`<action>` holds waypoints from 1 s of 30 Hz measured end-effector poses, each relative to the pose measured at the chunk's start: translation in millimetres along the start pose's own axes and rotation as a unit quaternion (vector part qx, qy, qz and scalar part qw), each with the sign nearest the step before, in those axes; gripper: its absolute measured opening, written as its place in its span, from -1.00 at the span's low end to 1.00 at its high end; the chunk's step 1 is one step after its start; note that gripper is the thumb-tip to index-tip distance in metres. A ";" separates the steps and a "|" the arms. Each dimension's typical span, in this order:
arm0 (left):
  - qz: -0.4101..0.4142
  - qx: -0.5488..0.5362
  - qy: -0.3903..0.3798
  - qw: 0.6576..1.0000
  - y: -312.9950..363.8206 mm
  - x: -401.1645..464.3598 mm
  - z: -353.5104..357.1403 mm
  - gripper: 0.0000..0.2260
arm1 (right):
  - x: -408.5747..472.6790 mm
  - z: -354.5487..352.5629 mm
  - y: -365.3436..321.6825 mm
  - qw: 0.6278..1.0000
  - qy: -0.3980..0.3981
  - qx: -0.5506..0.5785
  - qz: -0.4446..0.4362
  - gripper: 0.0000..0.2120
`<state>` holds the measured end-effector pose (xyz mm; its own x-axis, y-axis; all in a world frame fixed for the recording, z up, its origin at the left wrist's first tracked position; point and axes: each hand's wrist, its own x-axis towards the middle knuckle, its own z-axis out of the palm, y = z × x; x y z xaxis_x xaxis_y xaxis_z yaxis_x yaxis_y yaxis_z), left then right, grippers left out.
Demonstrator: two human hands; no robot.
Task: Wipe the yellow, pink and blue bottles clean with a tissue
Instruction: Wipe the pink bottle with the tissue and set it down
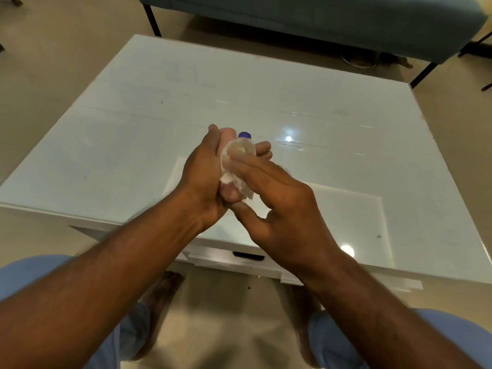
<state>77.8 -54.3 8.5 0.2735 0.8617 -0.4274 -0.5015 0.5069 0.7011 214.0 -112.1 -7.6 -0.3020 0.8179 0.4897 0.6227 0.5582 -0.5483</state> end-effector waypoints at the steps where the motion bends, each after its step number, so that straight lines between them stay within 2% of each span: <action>1: 0.012 0.027 0.002 1.000 -2.0 -2.3 2.6 -0.42 | -0.3 0.5 -0.2 0.999 -0.042 0.009 0.021 -0.34; 3: 0.033 0.070 0.015 0.997 -7.1 -6.1 8.2 -0.45 | -0.9 0.0 0.7 0.992 -0.113 0.023 0.055 -0.18; 4: 0.043 0.088 0.028 0.995 -8.8 -7.1 9.1 -0.47 | -1.6 0.2 0.8 0.990 -0.119 0.024 0.065 -0.17; 7: 0.063 0.113 0.083 0.988 -2.7 -3.7 5.4 -0.53 | -8.4 4.1 -2.6 0.997 -0.053 -0.004 0.055 -0.37; 9: 0.071 0.071 0.112 0.989 7.2 -0.4 1.0 -0.53 | -12.5 7.4 -7.8 0.999 -0.031 -0.009 0.027 -0.52; 10: 0.078 0.059 0.117 0.988 10.1 1.2 -0.8 -0.53 | -12.7 8.8 -10.3 0.999 -0.037 0.000 0.028 -0.53; 14: 0.088 0.102 0.105 0.985 -2.5 -10.8 6.3 -0.55 | -3.8 3.9 -9.5 0.990 -0.096 0.064 0.083 -0.25; 16: 0.085 0.104 0.099 0.986 -8.8 -11.1 7.5 -0.56 | -1.0 1.0 -8.1 0.985 -0.107 0.086 0.105 -0.21; 18: 0.075 0.074 0.116 0.988 -1.6 -7.2 3.4 -0.53 | -5.4 1.2 -13.5 0.983 -0.105 0.097 0.114 -0.32; 21: 0.081 0.010 0.118 0.990 13.1 -1.4 -4.3 -0.53 | -11.8 3.3 -21.7 0.990 -0.099 0.069 0.074 -0.48; 23: 0.077 0.034 0.107 0.991 6.5 -5.3 -2.1 -0.51 | -8.0 2.4 -17.7 0.993 -0.083 0.059 0.059 -0.47; 26: 0.040 0.046 0.072 0.996 -10.5 -11.0 7.7 -0.48 | 2.0 -3.3 -9.1 0.991 -0.066 0.065 0.094 -0.42; 28: 0.046 0.026 0.081 0.995 -8.2 -9.3 9.5 -0.50 | -1.1 -3.5 -11.8 0.992 -0.057 0.063 0.090 -0.49; 30: 0.069 0.010 0.115 0.991 1.6 -4.4 6.9 -0.52 | -9.0 1.1 -17.2 0.998 -0.043 0.021 0.040 -0.59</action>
<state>81.5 -57.1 15.4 0.0083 0.8966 -0.4429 -0.5043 0.3862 0.7724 205.2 -129.0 -3.3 -0.3146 0.8680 0.3842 0.6167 0.4946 -0.6124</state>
